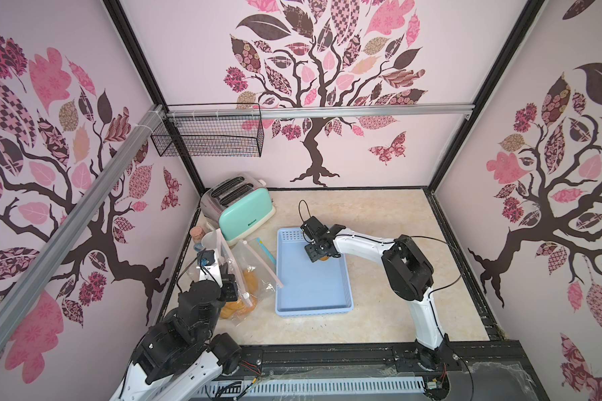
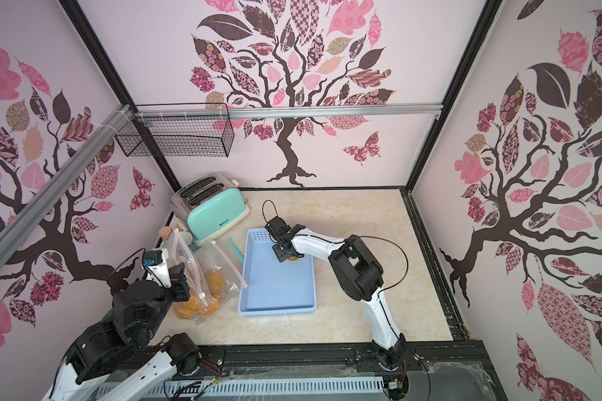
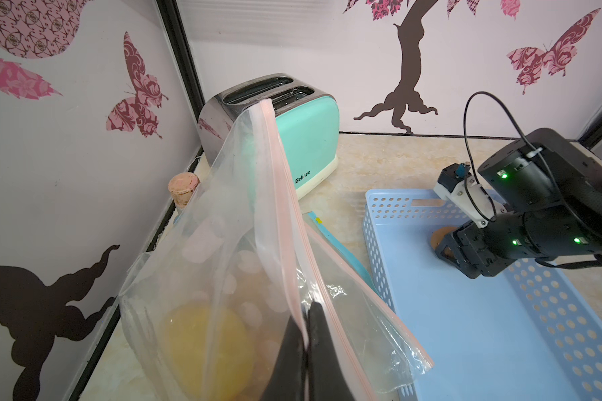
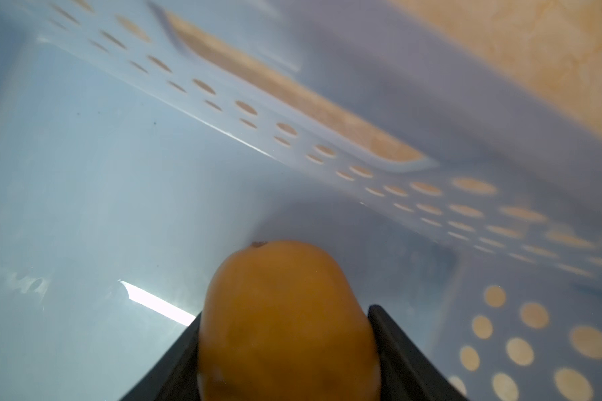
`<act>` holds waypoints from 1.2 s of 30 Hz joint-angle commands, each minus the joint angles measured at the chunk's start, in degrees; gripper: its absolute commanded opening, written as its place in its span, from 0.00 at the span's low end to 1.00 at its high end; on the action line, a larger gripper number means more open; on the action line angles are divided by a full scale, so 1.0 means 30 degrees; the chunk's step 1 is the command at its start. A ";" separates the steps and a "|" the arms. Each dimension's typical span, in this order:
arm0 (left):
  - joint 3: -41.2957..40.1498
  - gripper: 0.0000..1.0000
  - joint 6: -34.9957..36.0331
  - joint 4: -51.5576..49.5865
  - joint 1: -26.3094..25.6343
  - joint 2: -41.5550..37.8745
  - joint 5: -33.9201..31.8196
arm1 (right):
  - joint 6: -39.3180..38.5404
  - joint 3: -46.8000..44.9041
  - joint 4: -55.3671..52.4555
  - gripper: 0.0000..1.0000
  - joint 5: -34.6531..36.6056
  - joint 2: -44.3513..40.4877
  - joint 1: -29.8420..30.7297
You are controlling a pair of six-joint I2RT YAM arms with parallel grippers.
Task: Put the potatoes into a zipper bag and zip it
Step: Pick up the potato from the basket, then place the potato into the zipper food storage bag.
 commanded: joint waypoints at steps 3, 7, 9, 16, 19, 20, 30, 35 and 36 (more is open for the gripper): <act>0.3135 0.00 -0.0176 -0.1040 0.0079 0.1075 0.0525 | 0.0943 -0.2764 0.2106 0.62 -0.2800 -0.4784 -0.0005; 0.5559 0.00 -0.0591 -0.1390 0.0092 0.2796 0.3259 | 0.1823 -0.5330 0.3617 0.60 -0.4699 -0.7675 -0.0006; 0.6651 0.00 -0.0750 -0.1469 0.0079 0.4137 0.5807 | 0.2314 -0.6735 0.4449 0.60 -0.5300 -0.9173 -0.0005; 0.7662 0.00 -0.1926 0.1242 0.0049 0.8298 1.2709 | 0.3056 -1.0154 0.5302 0.60 -0.4554 -1.4775 -0.0050; 0.6833 0.00 -0.2401 0.3041 0.0005 0.9711 1.3553 | 0.3021 -1.1105 0.4981 0.60 -0.3964 -1.7012 -0.0120; 0.6558 0.00 -0.2625 0.3499 -0.0003 1.0100 1.3852 | 0.2967 -1.1322 0.4887 0.60 -0.3820 -1.7614 -0.0095; 0.3553 0.00 -0.4683 0.8591 -0.0141 1.4190 1.5530 | 0.2510 -1.1296 0.3195 0.60 -0.3247 -2.1172 -0.0142; 0.2730 0.00 -0.5613 1.0220 -0.0589 1.5558 1.6788 | 0.3160 -1.1029 0.4282 0.60 -0.4767 -2.1060 -0.0152; 0.2563 0.00 -0.5745 1.0529 -0.0653 1.5731 1.6950 | 0.3349 -1.1059 0.4689 0.60 -0.5193 -2.0892 -0.0144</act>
